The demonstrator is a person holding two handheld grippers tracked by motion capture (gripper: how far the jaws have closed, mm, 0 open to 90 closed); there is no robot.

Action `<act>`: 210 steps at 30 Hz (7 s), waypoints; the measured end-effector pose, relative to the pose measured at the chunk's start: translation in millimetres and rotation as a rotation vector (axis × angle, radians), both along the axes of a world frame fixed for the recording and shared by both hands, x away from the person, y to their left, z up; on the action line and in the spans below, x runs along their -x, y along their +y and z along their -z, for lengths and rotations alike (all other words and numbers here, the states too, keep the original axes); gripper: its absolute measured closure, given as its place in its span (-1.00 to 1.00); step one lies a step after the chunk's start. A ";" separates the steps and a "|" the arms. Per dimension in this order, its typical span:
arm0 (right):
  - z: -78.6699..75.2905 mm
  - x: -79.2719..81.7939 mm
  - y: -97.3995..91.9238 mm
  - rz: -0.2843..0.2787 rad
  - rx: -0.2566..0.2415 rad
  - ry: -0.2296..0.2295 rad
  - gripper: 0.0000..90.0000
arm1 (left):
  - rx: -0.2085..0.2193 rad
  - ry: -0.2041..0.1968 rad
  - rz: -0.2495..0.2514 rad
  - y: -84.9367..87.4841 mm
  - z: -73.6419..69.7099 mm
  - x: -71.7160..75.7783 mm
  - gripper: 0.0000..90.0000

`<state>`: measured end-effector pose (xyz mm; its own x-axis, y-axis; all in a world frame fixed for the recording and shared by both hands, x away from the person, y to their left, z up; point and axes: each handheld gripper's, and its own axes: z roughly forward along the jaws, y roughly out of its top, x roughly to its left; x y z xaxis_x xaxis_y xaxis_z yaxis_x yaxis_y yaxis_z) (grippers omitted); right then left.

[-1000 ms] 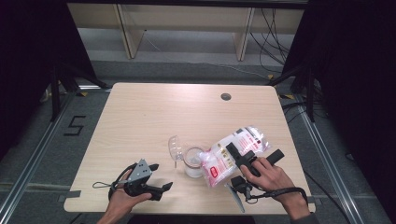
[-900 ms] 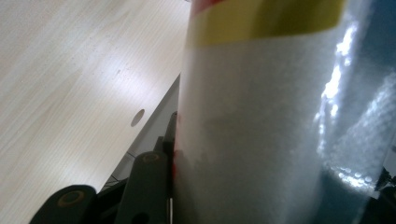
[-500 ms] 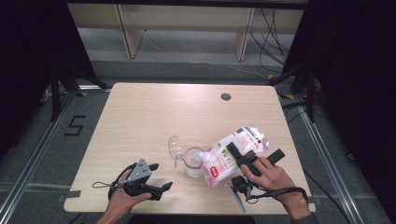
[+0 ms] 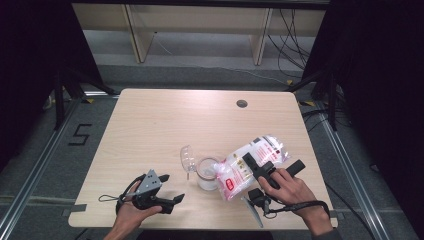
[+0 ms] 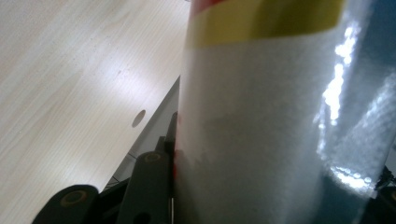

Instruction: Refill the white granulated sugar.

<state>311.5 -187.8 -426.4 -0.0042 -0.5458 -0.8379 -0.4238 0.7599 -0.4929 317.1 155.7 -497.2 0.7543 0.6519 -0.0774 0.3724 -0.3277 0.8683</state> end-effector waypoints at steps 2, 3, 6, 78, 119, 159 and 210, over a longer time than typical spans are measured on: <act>0.4 -0.3 -0.5 0.003 -0.007 0.000 0.46 | 0.011 0.020 -0.011 -1.0 0.4 1.4 -0.66; 0.0 0.0 -0.6 0.008 -0.008 0.004 0.46 | 0.007 0.015 -0.001 -0.6 0.2 0.7 -0.66; -0.4 0.7 -0.6 0.016 -0.015 0.005 0.46 | -0.003 0.006 0.007 -0.3 0.3 0.5 -0.66; -2.7 2.3 -0.3 0.003 -0.024 -0.007 0.49 | 0.003 0.015 0.009 -2.1 0.6 1.3 -0.66; -2.3 2.9 1.9 0.001 -0.029 0.001 0.52 | -0.003 0.015 -0.004 -2.0 0.0 1.6 -0.66; -3.0 2.4 0.2 0.015 -0.027 0.004 0.56 | -0.022 0.008 0.013 -1.7 -0.9 2.2 -0.66; -8.6 3.3 -0.8 0.024 -0.009 0.002 0.58 | -0.011 -0.009 0.020 -1.7 -1.4 1.6 -0.66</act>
